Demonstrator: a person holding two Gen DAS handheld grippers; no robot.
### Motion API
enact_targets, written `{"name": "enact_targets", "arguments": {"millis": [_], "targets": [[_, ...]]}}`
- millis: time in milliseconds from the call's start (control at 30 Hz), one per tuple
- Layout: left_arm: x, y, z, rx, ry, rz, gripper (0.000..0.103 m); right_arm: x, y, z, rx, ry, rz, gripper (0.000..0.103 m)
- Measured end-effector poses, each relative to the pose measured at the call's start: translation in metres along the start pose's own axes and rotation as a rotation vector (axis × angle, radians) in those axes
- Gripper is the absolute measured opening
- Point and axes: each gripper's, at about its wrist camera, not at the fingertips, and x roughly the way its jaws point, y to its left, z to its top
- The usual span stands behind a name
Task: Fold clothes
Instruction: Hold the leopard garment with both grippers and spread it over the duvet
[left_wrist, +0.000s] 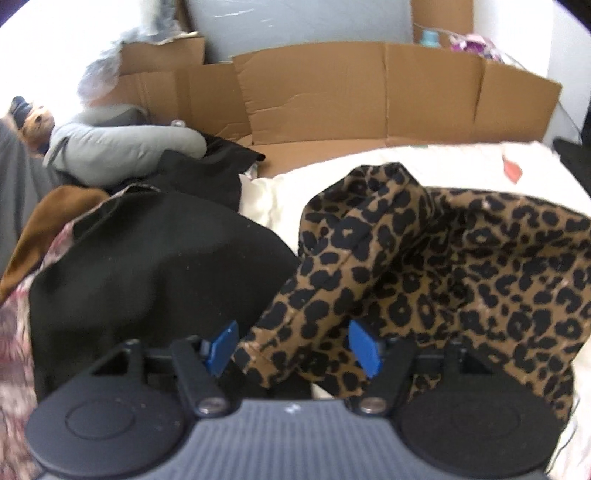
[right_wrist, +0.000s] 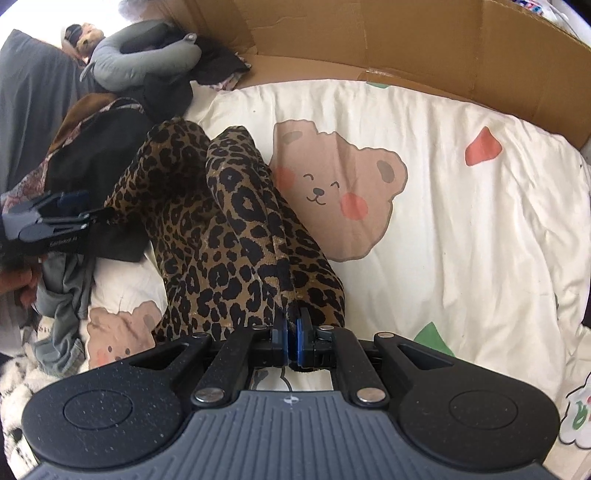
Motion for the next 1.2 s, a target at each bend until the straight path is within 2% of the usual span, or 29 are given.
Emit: {"name": "enact_targets", "arguments": {"millis": [267,500,533,600,633,667,767,867,1033,1200], "targets": [[0.030,0.008,0.004,0.109,0.041,-0.040,0.065,0.010,0.002,-0.004,0.009,0.027,-0.019,0.002],[0.047,0.014,0.004,0.128,0.059,-0.052,0.058,0.019,0.005,-0.004,0.007,0.044,-0.032,0.002],[0.048,0.015,0.004,0.123,0.064,-0.054,0.052,0.020,0.005,-0.004,0.003,0.047,-0.035,0.002],[0.050,0.019,0.002,0.102,0.080,-0.064,0.031,0.021,0.005,-0.003,-0.007,0.057,-0.059,0.002],[0.051,0.021,0.001,0.087,0.088,-0.075,0.014,0.022,0.004,-0.002,-0.013,0.065,-0.081,0.002],[0.050,0.024,0.000,0.069,0.093,-0.084,0.010,0.022,0.003,0.000,-0.019,0.072,-0.105,0.002],[0.042,0.030,-0.003,0.006,0.085,-0.107,0.005,0.020,-0.002,0.008,-0.036,0.098,-0.152,0.002],[0.029,0.032,-0.007,-0.046,0.075,-0.136,0.004,0.020,-0.010,0.018,-0.061,0.148,-0.164,0.002],[0.005,0.025,-0.018,-0.075,0.076,-0.142,0.004,0.015,-0.023,0.030,-0.159,0.230,-0.191,0.002],[-0.015,0.025,-0.024,-0.138,0.071,-0.147,0.003,-0.005,-0.046,0.031,-0.182,0.222,-0.219,0.002]]}}
